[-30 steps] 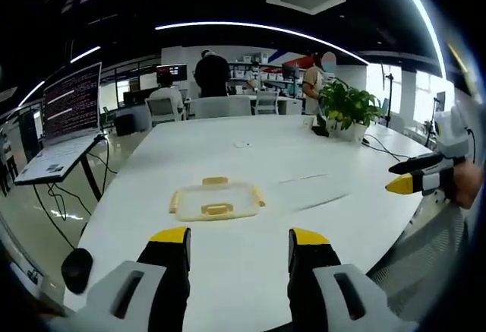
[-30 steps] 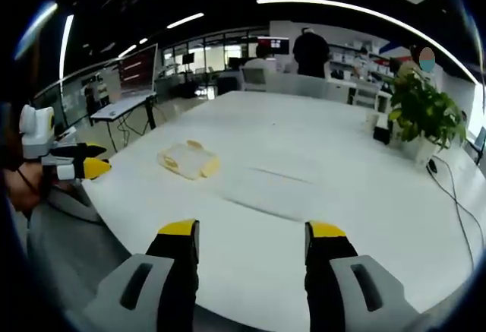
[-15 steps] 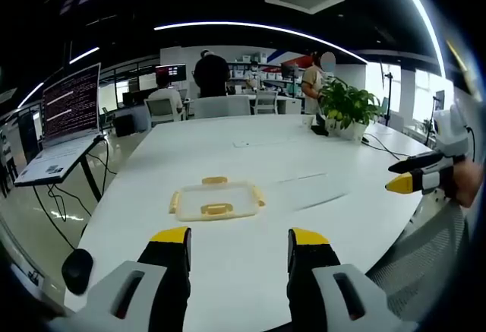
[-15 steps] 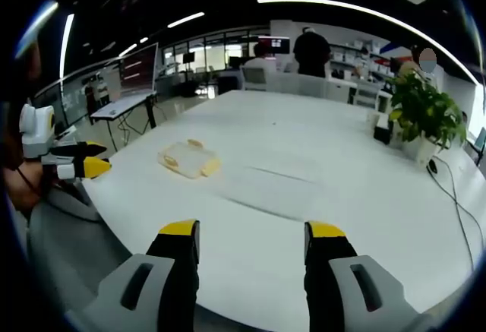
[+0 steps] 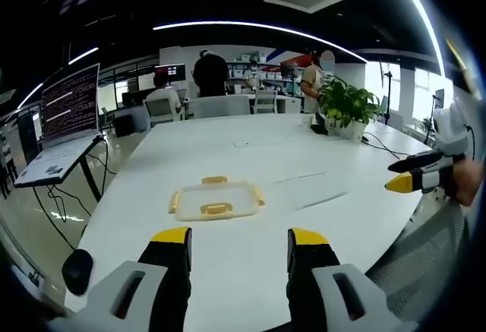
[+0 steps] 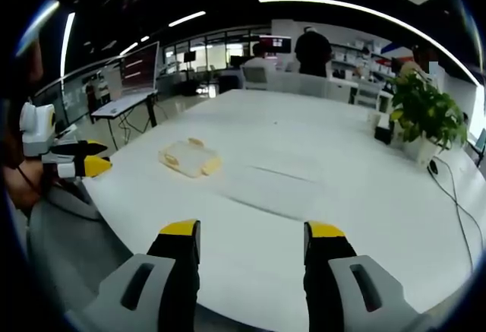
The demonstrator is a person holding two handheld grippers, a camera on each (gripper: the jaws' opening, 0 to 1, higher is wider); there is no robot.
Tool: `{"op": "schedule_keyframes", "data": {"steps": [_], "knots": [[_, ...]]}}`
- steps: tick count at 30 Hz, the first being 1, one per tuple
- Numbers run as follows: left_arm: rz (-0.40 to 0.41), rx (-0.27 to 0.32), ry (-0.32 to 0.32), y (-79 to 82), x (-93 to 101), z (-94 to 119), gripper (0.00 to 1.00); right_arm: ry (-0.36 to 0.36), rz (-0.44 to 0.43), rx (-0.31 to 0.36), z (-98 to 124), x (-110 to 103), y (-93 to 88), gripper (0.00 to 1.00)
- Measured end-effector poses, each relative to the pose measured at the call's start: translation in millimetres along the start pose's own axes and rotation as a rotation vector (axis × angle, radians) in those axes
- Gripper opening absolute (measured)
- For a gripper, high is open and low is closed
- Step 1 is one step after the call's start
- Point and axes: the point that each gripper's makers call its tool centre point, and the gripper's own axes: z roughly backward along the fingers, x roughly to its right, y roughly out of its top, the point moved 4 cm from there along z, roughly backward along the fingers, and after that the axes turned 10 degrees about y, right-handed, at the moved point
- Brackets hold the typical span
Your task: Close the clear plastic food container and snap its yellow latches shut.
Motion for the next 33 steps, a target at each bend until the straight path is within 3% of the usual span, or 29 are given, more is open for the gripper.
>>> {"op": "schedule_keyframes", "data": {"steps": [25,33], "knots": [[0.001,-0.013,-0.011,-1.0,0.8,-1.0,0.44,0.019,0.008,-0.022,-1.8,-3.0,-0.8,0.50],[0.004,-0.031,-0.030,-1.9,2.2,-1.8,0.44,0.043,0.054,-0.038,-2.9,-8.6,2.2,0.50]]}}
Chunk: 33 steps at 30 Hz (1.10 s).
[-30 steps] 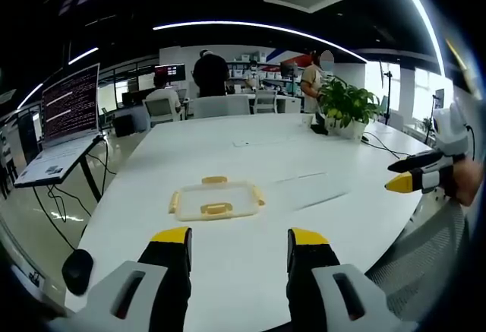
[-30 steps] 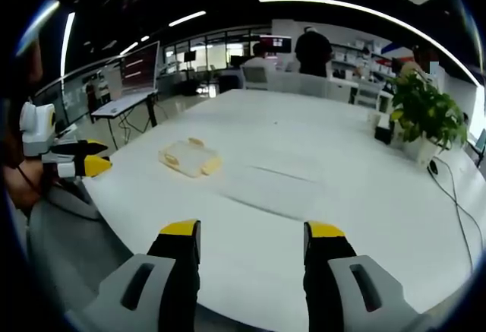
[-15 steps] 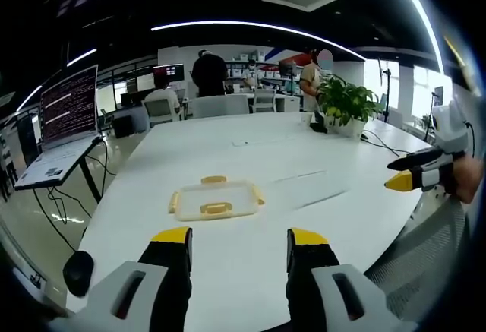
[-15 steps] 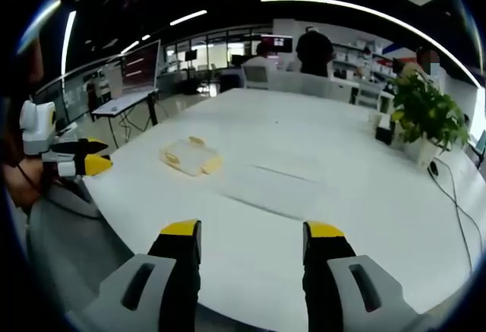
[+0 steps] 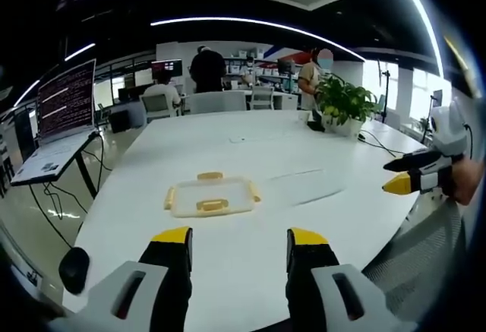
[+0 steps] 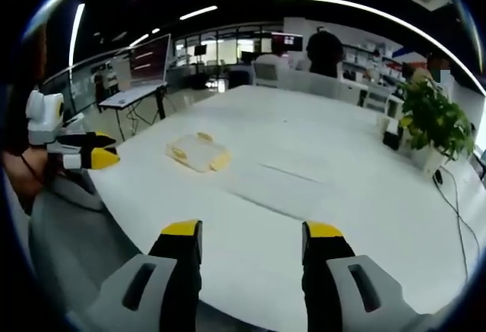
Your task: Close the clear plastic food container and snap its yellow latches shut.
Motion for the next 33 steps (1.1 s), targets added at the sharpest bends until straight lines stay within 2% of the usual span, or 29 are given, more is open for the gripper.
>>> {"op": "schedule_keyframes", "data": {"steps": [7,12,18,23,33], "knots": [[0.004,-0.012,-0.018,0.6,0.5,-3,0.43,0.029,0.015,-0.003,-5,-4,8.0,0.49],[-0.052,-0.013,-0.039,3.2,1.7,-7,0.42,0.063,0.046,-0.002,-15,-6,19.5,0.48],[-0.096,-0.004,-0.050,11.3,-8.1,-16,0.42,0.113,0.103,0.000,-30,-6,38.3,0.47],[-0.207,-0.006,-0.086,16.7,-17.1,-29,0.42,0.178,0.155,-0.012,-47,-10,48.8,0.45],[-0.361,-0.022,-0.167,29.1,-34.4,-57,0.42,0.302,0.254,-0.045,-84,-17,72.2,0.44]]}}
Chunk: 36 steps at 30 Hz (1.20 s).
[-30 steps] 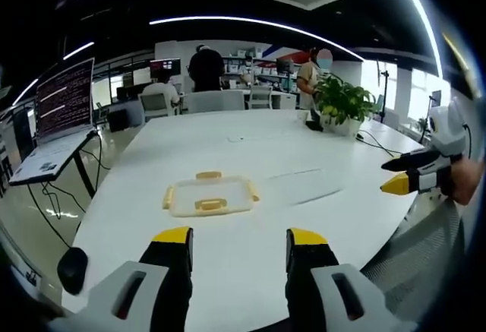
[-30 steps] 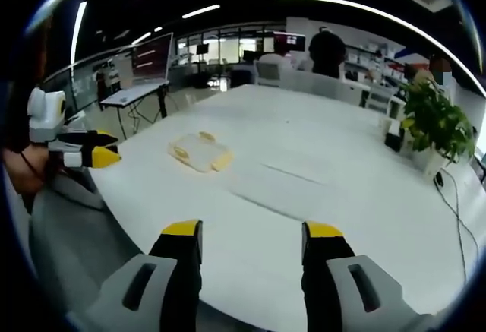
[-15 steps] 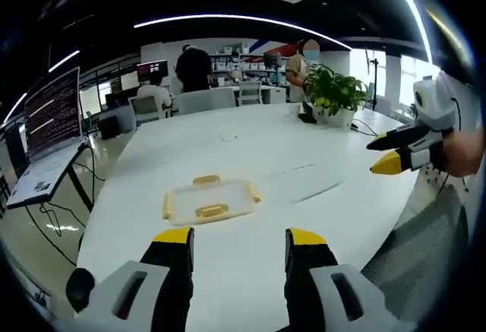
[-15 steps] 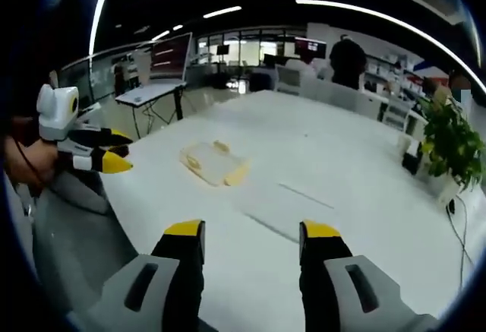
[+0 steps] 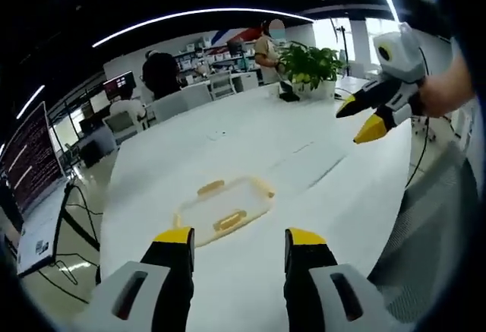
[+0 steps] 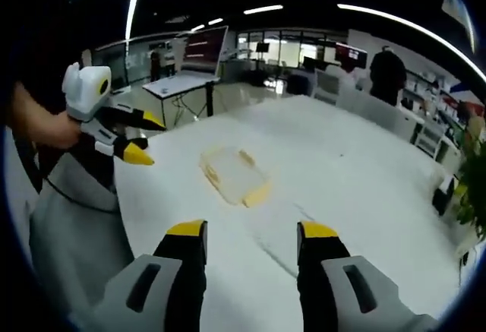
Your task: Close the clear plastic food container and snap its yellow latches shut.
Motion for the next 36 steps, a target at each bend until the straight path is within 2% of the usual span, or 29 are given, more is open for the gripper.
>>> {"op": "schedule_keyframes", "data": {"steps": [7,13,15,16,20,26,33,34,36], "knots": [[-0.109,-0.005,-0.073,1.3,-17.2,-18,0.42,0.092,0.114,-0.043,-28,7,16.2,0.44],[-0.203,-0.018,-0.139,0.6,-33.8,-38,0.42,0.162,0.170,-0.092,-53,16,22.2,0.44],[-0.252,-0.019,-0.172,1.2,-35.7,-45,0.42,0.186,0.216,-0.123,-63,19,22.2,0.44],[-0.287,-0.021,-0.218,-0.1,-32.8,-48,0.42,0.203,0.248,-0.141,-68,21,22.0,0.44],[-0.411,-0.036,-0.276,-4.7,-35.3,-61,0.41,0.245,0.288,-0.180,-87,25,21.2,0.45],[-0.492,-0.061,-0.322,-9.3,-49.3,-86,0.41,0.293,0.312,-0.212,-110,33,18.8,0.44],[-0.596,-0.104,-0.415,-23.9,-60.3,-111,0.41,0.350,0.359,-0.270,-132,38,7.5,0.44],[-0.628,-0.110,-0.450,-28.2,-61.3,-117,0.41,0.358,0.364,-0.278,-135,39,6.3,0.44],[-0.646,-0.140,-0.460,-35.4,-65.2,-127,0.41,0.372,0.357,-0.287,-141,41,4.3,0.44]]}}
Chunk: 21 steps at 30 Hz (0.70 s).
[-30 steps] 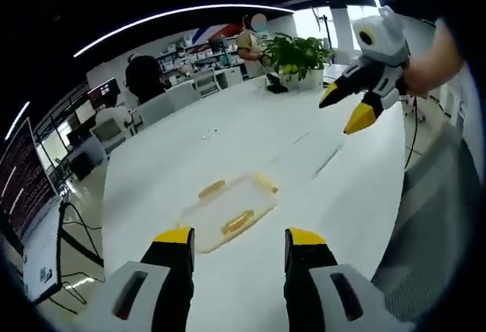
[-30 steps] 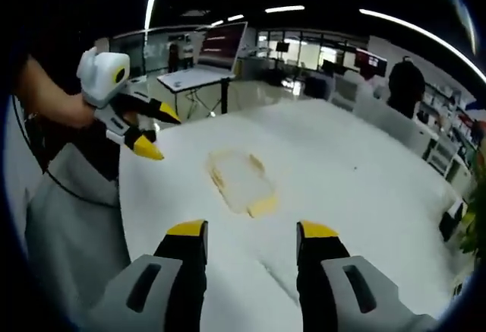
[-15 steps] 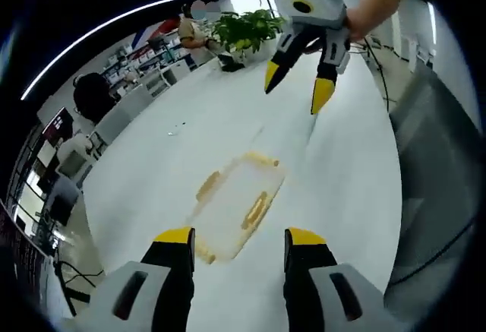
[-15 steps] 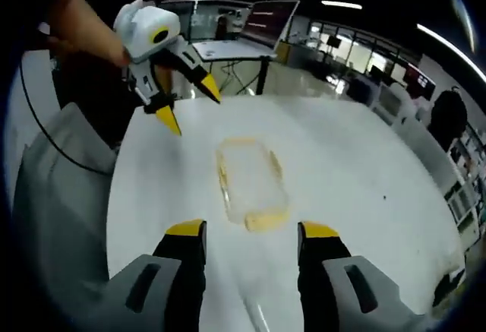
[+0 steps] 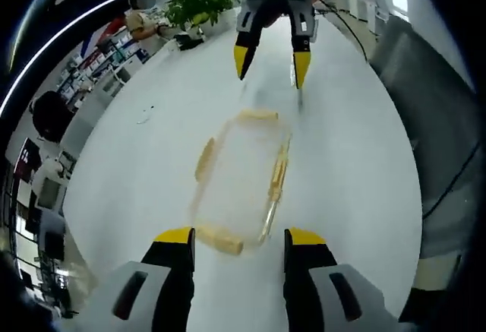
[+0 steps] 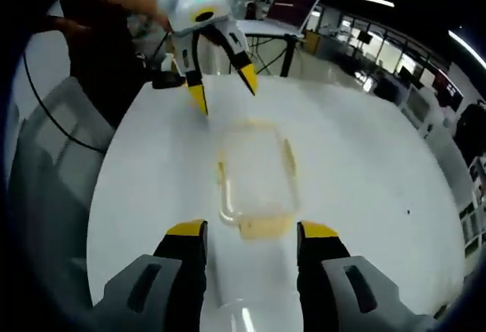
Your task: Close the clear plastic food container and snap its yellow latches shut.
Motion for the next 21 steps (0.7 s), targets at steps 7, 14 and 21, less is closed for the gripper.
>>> {"op": "schedule_keyframes", "data": {"steps": [7,14,21], "knots": [[-0.029,-0.008,-0.059,-11.4,-13.4,-23,0.44,0.041,0.001,-0.026,-16,6,-5.1,0.44],[-0.076,-0.025,-0.195,-22.3,-21.6,-37,0.46,0.063,-0.019,-0.063,-26,20,-8.0,0.42],[-0.091,-0.022,-0.277,-24.4,-21.8,-47,0.47,0.097,-0.044,-0.112,-33,26,-15.1,0.45]]}}
